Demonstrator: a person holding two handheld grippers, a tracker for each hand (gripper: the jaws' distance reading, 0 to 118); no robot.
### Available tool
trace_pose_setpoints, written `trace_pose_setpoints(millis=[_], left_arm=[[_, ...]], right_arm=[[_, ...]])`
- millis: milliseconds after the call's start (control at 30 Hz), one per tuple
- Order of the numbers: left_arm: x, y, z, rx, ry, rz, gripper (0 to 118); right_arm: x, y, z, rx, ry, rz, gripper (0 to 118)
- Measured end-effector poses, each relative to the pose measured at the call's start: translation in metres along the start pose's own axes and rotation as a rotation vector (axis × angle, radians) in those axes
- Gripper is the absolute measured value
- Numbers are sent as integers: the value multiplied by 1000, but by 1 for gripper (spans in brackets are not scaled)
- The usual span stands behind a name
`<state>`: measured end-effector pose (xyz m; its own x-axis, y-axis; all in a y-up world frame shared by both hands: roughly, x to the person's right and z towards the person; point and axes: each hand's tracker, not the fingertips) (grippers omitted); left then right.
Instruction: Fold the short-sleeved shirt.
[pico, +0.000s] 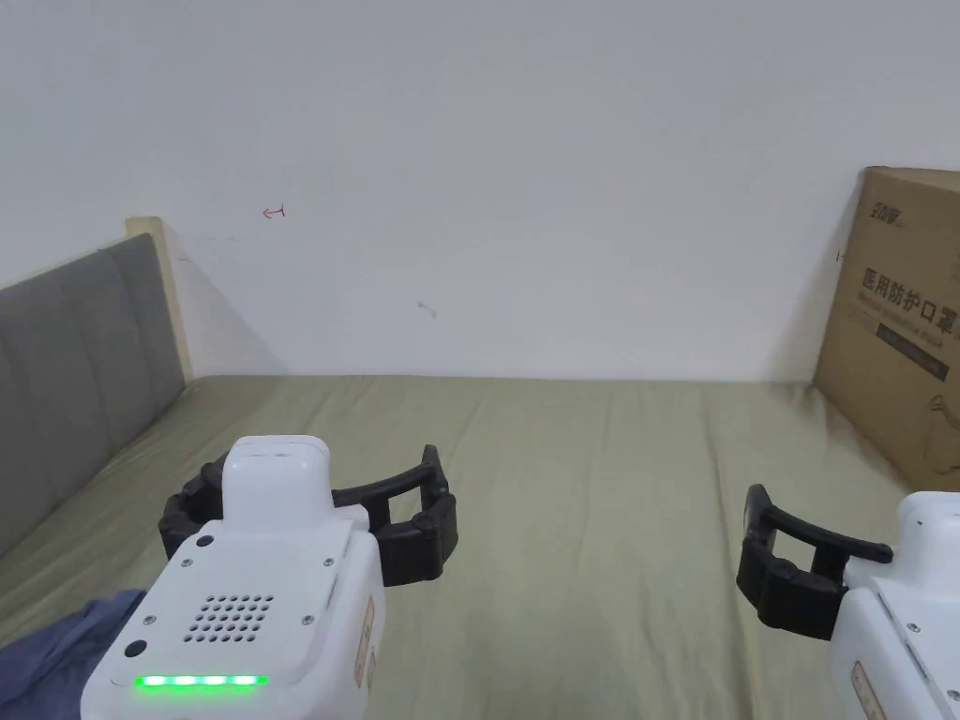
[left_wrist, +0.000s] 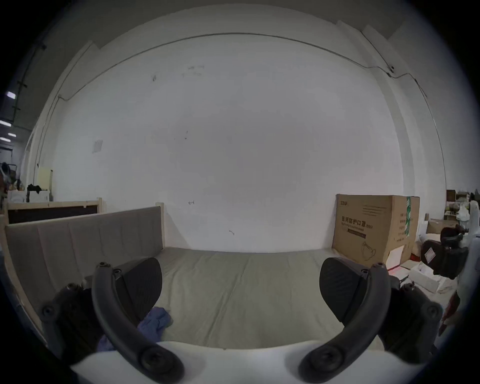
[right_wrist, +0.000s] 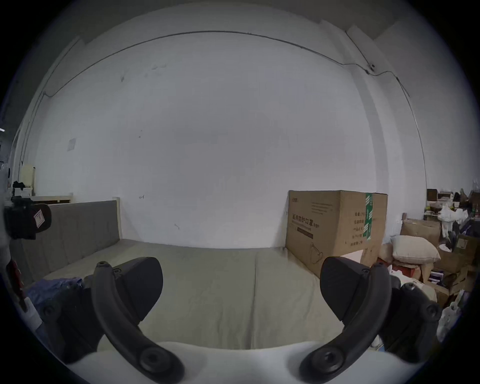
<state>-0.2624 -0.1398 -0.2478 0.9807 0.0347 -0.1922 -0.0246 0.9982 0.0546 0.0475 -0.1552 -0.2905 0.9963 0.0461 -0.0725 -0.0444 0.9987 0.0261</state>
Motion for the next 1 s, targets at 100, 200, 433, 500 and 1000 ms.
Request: trace_pose_setpoints(millis=[100,200,433,500,1000], left_arm=[[0,-2,0,-8,10,10,118],[0,-2,1,-6,4,15,118],[6,0,3,-29,-11,-104,46],[7,0,-3,-95,-24,-107,0],[-4,-13,-12,-159,-61,2,0]], right_arm=[[4,-1,2,0,16,-11,118],[4,-3,2,-3,28,-25,118],[10,-4,0,-39,54,-70,86],[15,-5,-8,-97,15,-75,1],[25,-7,-8,-92,-2,-65,1]])
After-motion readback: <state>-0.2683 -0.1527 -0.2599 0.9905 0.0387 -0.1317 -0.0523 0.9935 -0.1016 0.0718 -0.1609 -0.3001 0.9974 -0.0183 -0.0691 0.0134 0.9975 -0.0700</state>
